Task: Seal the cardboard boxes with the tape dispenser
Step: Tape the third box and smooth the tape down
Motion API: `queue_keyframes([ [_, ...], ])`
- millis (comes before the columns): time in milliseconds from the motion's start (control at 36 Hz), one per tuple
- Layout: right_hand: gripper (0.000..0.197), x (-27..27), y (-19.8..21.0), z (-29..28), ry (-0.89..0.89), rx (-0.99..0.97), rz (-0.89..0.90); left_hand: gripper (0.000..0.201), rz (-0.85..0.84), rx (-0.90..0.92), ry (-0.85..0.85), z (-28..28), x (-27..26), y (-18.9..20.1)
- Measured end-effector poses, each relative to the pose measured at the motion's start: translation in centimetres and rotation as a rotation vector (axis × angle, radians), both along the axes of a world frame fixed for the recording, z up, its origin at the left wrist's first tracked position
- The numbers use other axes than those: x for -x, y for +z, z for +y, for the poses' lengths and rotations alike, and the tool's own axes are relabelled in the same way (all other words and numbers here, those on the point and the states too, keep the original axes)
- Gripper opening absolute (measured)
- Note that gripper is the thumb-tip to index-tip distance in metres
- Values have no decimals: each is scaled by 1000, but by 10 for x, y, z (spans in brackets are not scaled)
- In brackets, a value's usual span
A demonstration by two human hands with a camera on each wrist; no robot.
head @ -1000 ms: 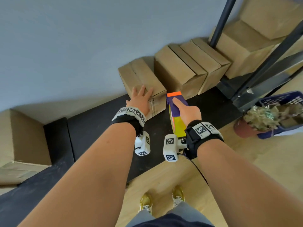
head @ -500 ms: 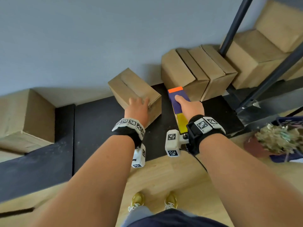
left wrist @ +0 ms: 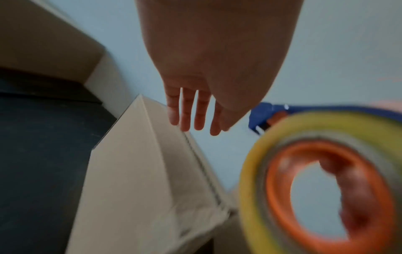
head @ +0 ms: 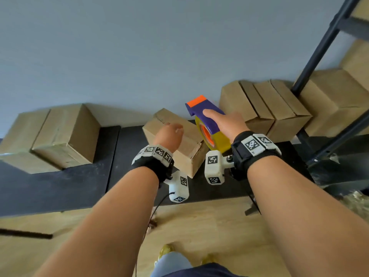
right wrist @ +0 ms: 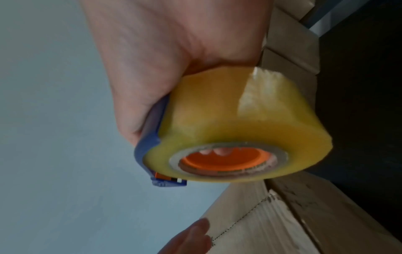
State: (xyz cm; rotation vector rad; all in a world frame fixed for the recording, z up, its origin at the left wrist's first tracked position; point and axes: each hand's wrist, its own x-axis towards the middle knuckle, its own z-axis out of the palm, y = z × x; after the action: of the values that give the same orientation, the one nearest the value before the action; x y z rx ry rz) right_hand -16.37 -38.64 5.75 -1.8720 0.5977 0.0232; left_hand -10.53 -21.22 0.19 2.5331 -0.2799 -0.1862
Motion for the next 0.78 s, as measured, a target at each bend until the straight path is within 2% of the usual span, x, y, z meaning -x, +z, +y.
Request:
queue_keyframes([
  [83, 50, -6, 7, 6, 83, 15, -5, 28, 139, 252, 172, 14, -22, 18],
  [167, 37, -11, 13, 15, 165, -9, -20, 21, 388, 515, 326, 27, -36, 36],
  [250, 38, -18, 16, 23, 240, 24, -13, 38, 492, 678, 418, 40, -44, 47],
  [361, 39, -31, 18, 34, 281, 26, -1, 53, 611, 863, 436, 58, -55, 43],
  [444, 44, -39, 18, 41, 290, -12, 11, 58, 664, 907, 390, 69, -62, 39],
  [611, 51, -52, 16, 55, 295, -43, 49, 53, 654, 938, 389, 85, -78, 41],
  [667, 57, -55, 17, 60, 304, -46, 60, 43, 659, 918, 386, 88, -81, 42],
  [778, 82, -61, 18, 67, 334, -53, 70, 16, 652, 927, 369, 92, -86, 42],
])
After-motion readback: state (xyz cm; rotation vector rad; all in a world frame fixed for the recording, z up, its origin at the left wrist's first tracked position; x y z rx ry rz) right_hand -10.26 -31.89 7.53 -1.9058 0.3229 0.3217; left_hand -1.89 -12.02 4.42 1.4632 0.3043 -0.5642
